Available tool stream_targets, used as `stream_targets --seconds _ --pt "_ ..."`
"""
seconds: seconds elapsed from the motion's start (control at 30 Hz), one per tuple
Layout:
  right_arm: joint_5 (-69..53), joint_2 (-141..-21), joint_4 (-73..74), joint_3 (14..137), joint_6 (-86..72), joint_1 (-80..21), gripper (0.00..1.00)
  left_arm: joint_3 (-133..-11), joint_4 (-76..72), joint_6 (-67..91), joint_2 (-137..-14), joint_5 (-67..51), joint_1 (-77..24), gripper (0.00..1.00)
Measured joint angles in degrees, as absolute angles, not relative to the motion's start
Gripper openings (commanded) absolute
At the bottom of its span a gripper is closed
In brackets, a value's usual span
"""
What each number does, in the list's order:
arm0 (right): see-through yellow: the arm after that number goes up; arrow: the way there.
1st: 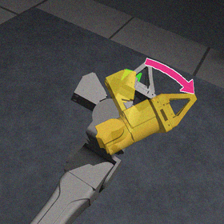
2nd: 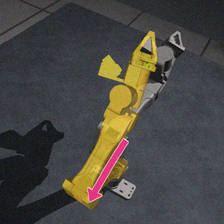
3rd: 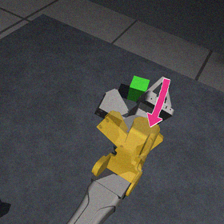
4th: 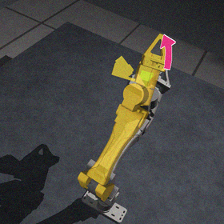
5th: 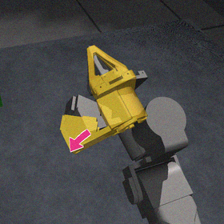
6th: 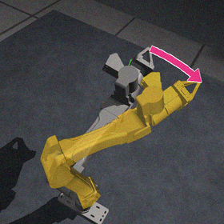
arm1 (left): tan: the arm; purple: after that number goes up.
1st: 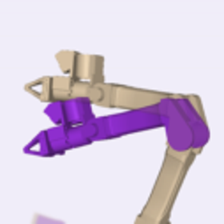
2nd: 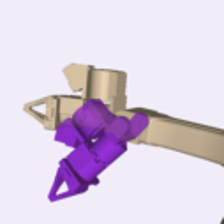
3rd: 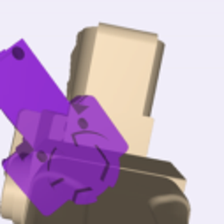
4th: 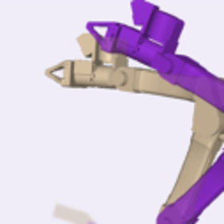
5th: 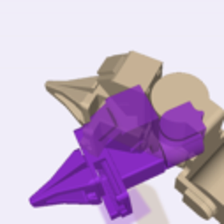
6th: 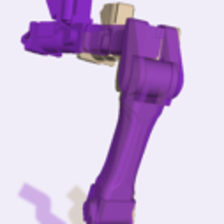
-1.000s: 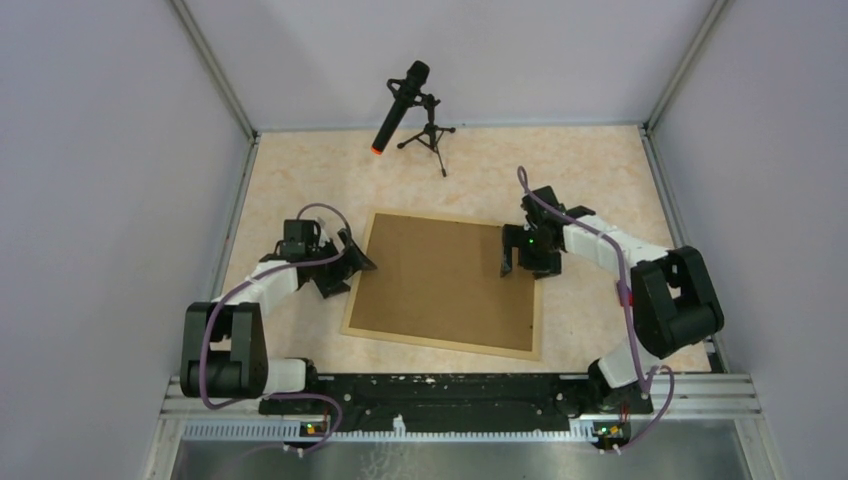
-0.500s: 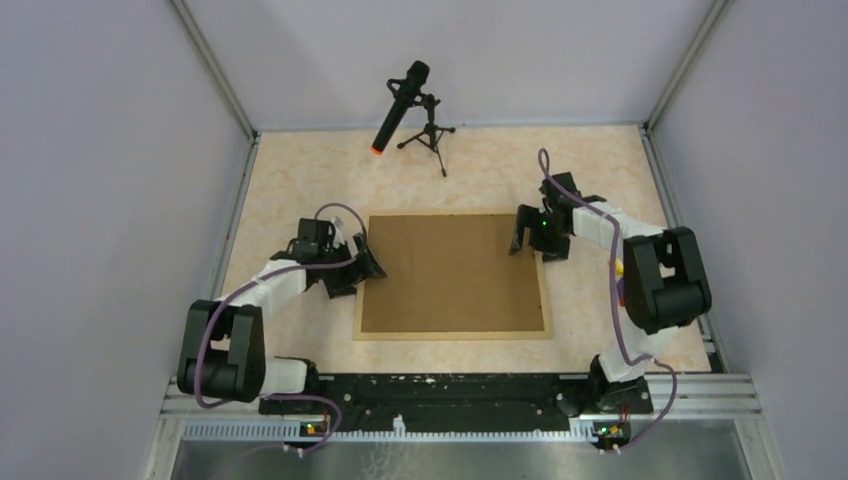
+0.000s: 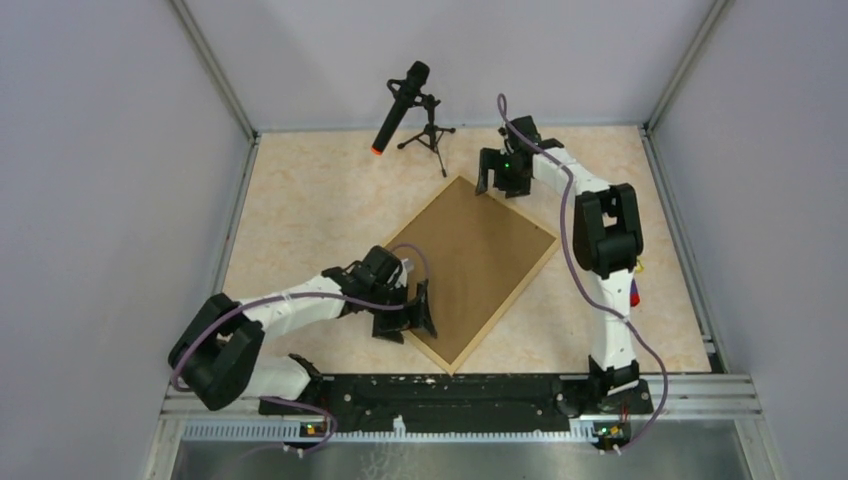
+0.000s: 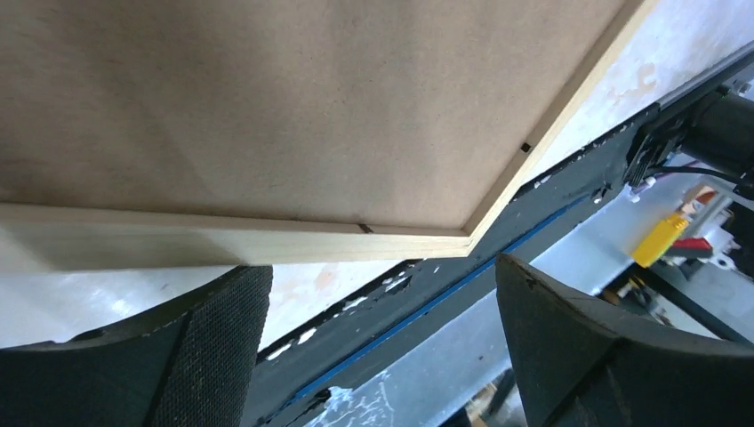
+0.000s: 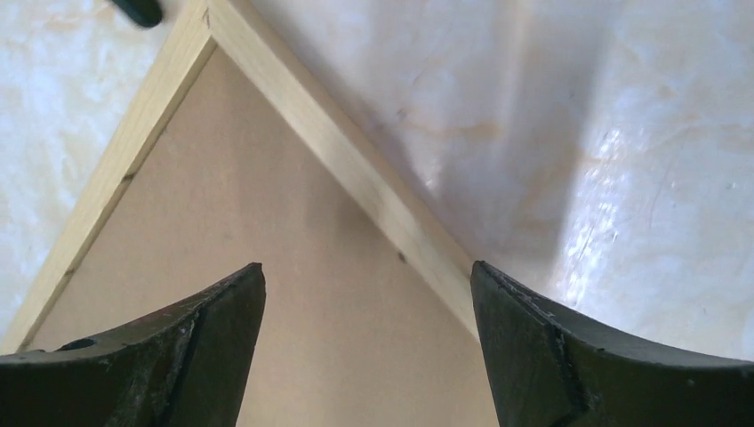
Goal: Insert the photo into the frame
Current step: Adjust the photo frame at the center of the board.
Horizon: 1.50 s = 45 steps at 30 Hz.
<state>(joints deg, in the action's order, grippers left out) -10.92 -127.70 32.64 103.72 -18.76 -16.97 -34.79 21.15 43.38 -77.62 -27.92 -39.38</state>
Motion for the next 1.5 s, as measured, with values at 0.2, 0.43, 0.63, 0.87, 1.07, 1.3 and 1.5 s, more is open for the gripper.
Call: stream_targets --seconds 0.2,0.43,0.63,0.87,1.07,1.3,1.5 --pt "-9.5 -119.2 42.1 100.8 -18.5 -16.2 0.81 -34.9 23.1 40.7 -61.9 -20.6 -39.0 0.98" --pt "-12.8 -90.6 37.5 69.4 -22.7 -3.3 0.63 -38.5 9.4 37.6 -63.4 -22.8 -39.0 0.98" --pt "-17.9 -91.5 32.0 56.4 -25.2 -0.4 0.6 -51.6 0.1 35.8 -89.8 -33.0 -39.0 0.91" --pt "-21.4 -97.4 25.8 55.7 -26.7 -2.1 0.57 -52.3 -6.2 38.0 -102.8 -39.6 -42.9 0.91" --pt "-23.9 -105.6 25.7 65.5 -27.0 -6.1 0.59 -50.7 -16.9 45.1 -106.5 -44.3 -48.9 0.93" --pt "-24.0 -110.7 28.8 73.6 -24.4 -8.3 0.57 -55.3 -15.8 46.4 -109.0 -45.2 -51.0 0.96" --pt "-21.0 -110.3 34.5 73.9 -22.2 -8.5 0.35 -57.9 -6.9 42.7 -106.0 -43.5 -43.4 0.79"
